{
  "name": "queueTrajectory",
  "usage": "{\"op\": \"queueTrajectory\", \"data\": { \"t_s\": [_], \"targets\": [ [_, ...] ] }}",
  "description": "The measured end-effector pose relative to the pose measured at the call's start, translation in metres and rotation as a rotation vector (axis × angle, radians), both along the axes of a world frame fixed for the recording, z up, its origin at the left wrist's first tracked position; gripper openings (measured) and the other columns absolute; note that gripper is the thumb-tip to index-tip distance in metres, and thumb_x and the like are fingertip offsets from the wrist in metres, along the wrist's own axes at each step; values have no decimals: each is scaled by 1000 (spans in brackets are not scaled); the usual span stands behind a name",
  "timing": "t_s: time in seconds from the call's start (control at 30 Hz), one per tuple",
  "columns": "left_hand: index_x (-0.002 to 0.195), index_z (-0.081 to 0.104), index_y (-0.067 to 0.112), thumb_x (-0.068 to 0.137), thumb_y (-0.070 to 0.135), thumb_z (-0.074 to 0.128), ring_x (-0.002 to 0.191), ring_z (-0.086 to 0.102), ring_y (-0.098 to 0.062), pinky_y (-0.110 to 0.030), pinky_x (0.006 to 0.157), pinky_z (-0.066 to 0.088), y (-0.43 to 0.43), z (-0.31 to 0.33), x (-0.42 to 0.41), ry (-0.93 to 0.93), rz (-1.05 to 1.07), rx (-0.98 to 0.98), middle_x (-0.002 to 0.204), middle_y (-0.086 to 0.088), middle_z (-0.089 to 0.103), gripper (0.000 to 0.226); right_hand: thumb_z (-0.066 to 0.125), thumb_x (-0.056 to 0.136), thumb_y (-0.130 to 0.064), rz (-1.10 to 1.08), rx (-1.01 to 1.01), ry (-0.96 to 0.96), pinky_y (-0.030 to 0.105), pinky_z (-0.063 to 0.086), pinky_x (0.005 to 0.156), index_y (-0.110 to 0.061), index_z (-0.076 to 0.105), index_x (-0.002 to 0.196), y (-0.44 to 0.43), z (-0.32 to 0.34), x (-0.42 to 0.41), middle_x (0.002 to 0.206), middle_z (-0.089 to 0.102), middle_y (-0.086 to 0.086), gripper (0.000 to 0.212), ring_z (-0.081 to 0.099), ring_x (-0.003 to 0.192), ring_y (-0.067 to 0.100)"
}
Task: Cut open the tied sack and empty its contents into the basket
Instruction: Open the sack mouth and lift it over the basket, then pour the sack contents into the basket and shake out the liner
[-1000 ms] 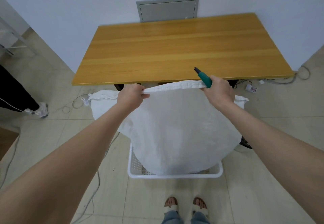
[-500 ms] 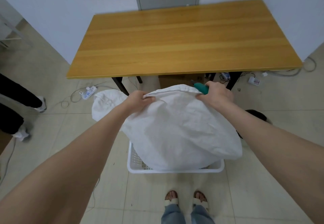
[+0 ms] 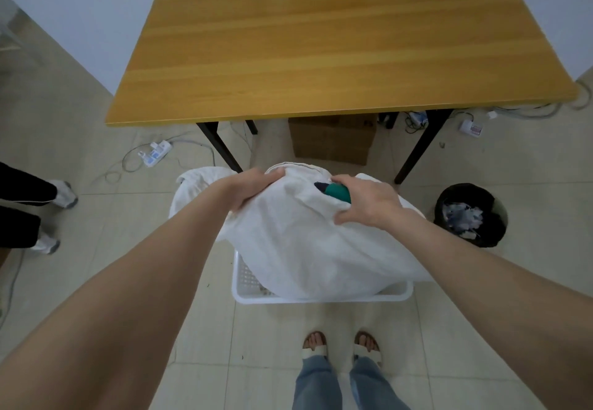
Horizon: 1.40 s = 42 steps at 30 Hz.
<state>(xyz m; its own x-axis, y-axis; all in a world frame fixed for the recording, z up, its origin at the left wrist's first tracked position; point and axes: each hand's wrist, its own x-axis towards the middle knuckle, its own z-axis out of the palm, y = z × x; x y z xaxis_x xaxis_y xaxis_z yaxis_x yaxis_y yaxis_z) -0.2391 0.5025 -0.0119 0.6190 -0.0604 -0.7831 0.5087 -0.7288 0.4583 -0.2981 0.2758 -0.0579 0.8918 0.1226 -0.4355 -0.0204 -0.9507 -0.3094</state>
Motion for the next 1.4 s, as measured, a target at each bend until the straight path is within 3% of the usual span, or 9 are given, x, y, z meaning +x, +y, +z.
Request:
{"op": "queueTrajectory", "data": {
  "t_s": [0.13,0.33,0.47,0.57,0.83,0.97,1.13,1.23,1.4],
  "targets": [
    [112,60,11,85,58,50,96,62,-24,-38,84,49,2,-5,-1,-272,-129,156,108,-6,66,55,64,87,-41,-192,127,-3,30,42,68,-26,56,115,1,-4,1,101,63,-2,33,54,85,19],
    [123,56,23,94,48,39,114,51,-23,-37,94,38,-29,8,-21,-1185,-602,489,122,-3,56,42,61,85,-52,-360,325,158,26,37,54,-17,59,93,-8,5,18,71,56,-1,36,53,62,14],
    [127,50,24,85,57,51,117,49,-21,-39,103,33,-49,-6,-38,-987,-789,628,124,1,57,53,67,81,-50,-410,475,267,26,35,56,-11,60,83,-16,9,20,69,53,4,39,49,59,15],
    [113,63,23,92,41,50,86,57,-19,-31,86,38,-43,-19,-44,-861,-669,596,97,1,67,30,71,79,-45,-370,500,256,27,40,64,-12,65,94,-19,10,16,81,61,4,37,59,79,20],
    [117,62,25,94,38,50,74,54,-17,-25,52,36,-42,-20,-41,-624,-474,382,81,2,57,30,68,80,-51,-130,11,-506,29,45,64,-23,54,127,-11,25,-25,117,53,2,56,60,87,25],
    [119,64,21,92,36,54,72,54,-16,-21,51,35,-40,-19,-36,-457,-420,118,83,0,60,32,64,83,-51,26,-109,-363,34,50,73,-28,36,142,0,17,-40,141,41,-4,70,60,100,25],
    [100,65,18,92,35,55,75,56,-15,-21,60,40,-33,-17,-41,-341,-328,-78,87,-2,64,21,62,88,-43,21,-68,-314,32,49,79,-28,46,136,8,4,-47,131,56,-6,53,56,113,20],
    [110,58,18,90,31,60,89,57,-18,-23,69,43,-34,-18,-45,-477,-326,45,98,0,62,24,61,90,-36,-29,-57,-324,35,51,84,-24,53,131,12,3,-49,123,64,-1,43,57,114,21],
    [124,53,21,88,32,60,112,52,-26,-36,96,40,-24,-22,-69,-1128,-710,484,125,-6,55,38,61,90,-33,-69,-69,-318,35,52,81,-25,52,132,10,4,-44,117,66,1,43,58,109,21]
  ]
}}
